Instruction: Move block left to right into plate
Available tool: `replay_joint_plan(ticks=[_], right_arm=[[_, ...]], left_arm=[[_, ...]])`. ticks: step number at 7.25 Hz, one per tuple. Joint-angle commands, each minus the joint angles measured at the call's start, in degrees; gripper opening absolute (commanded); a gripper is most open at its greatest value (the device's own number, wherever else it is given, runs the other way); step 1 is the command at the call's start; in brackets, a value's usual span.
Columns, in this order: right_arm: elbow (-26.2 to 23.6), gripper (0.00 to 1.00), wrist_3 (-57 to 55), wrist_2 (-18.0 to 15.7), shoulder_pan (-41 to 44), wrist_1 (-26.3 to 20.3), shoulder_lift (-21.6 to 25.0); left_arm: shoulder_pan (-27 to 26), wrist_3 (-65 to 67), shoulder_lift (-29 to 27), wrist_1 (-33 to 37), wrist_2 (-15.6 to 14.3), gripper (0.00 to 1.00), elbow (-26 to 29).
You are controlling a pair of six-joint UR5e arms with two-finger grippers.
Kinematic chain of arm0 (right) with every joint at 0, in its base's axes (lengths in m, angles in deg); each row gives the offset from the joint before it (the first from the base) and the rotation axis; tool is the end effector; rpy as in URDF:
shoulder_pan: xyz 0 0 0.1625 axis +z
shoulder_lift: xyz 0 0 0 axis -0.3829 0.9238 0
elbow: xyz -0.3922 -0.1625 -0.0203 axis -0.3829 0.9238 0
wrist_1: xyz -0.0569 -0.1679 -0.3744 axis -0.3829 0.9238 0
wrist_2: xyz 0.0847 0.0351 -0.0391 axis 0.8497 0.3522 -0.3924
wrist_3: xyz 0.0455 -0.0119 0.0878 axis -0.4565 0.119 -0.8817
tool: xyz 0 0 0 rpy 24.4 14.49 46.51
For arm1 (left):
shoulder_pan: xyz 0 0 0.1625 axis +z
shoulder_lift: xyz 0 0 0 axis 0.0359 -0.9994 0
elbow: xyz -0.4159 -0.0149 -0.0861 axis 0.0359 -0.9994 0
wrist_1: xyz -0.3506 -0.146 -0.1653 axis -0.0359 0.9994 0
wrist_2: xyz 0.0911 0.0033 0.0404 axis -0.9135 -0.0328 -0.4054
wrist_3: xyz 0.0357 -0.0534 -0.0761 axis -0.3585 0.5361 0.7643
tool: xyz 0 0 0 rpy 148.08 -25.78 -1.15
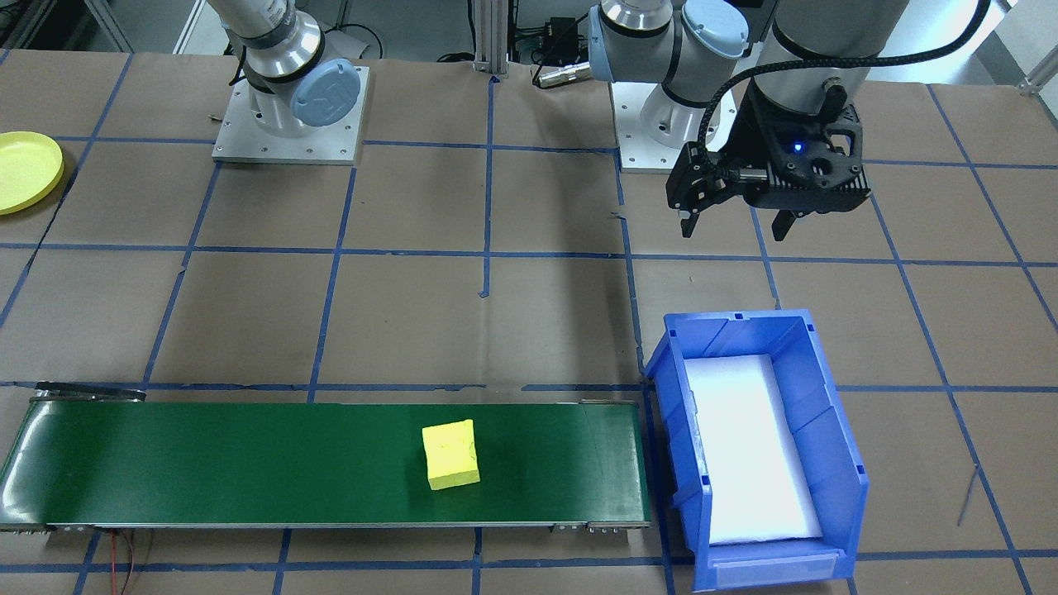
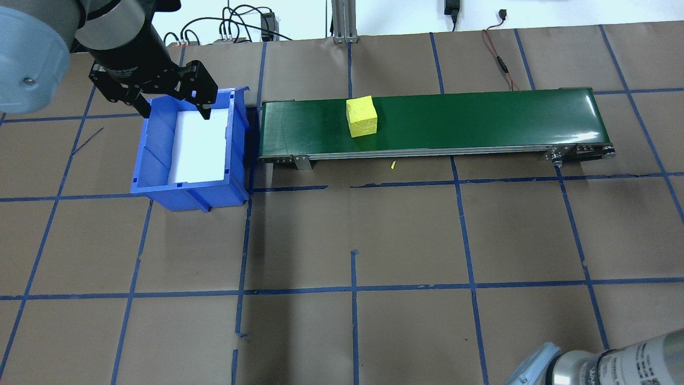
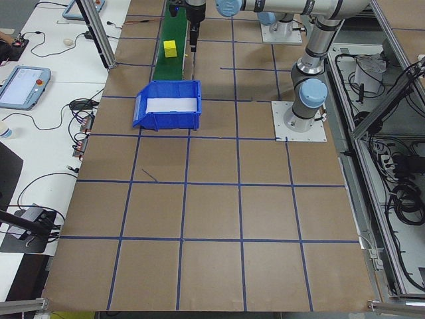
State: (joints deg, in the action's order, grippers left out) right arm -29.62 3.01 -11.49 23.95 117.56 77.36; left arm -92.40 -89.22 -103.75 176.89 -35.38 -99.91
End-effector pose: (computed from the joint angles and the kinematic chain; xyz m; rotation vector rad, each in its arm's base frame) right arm -0.2975 -0.5194 0.3234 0.6777 -2.9838 0.2374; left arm -0.1327 -0.5120 0.5024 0.0800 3.1012 -0.0902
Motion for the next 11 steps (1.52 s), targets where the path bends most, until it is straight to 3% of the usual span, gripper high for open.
replay_joint_plan(ticks=[1, 3, 4, 5, 7, 8, 11], right_arm=[[1.1, 1.00, -25.0, 1.4, 18.1, -7.9, 7.4], [1.9, 1.00, -51.1, 2.3, 29.1, -9.5, 8.1], [2.4, 1.00, -55.9, 2.3, 32.2, -7.9, 7.0], [4.0, 1.00, -58.5, 2.4, 33.4, -5.8, 3.7], [6.1, 1.00, -62.1, 6.1, 35.4, -4.3, -1.9], [6.2, 1.00, -62.4, 6.1, 36.0, -0.9, -4.7], [8.3, 0.98, -65.4, 6.4, 36.2, -0.4, -7.7]], left_arm=[[0.1, 0.1, -0.1, 0.3, 0.2, 1.00, 0.0], [0.1, 0.1, -0.1, 0.3, 0.2, 1.00, -0.2], [0.0, 0.1, -0.3, 0.2, 0.4, 1.00, -0.2], [0.0, 0.1, -0.6, 0.0, 0.4, 1.00, 0.0], [0.0, 0.1, -0.6, -0.1, 0.4, 1.00, -0.2], [0.0, 0.2, -0.6, -0.2, 0.4, 1.00, -0.1], [-0.4, 0.4, -0.6, 0.3, 0.1, 1.00, -0.4]])
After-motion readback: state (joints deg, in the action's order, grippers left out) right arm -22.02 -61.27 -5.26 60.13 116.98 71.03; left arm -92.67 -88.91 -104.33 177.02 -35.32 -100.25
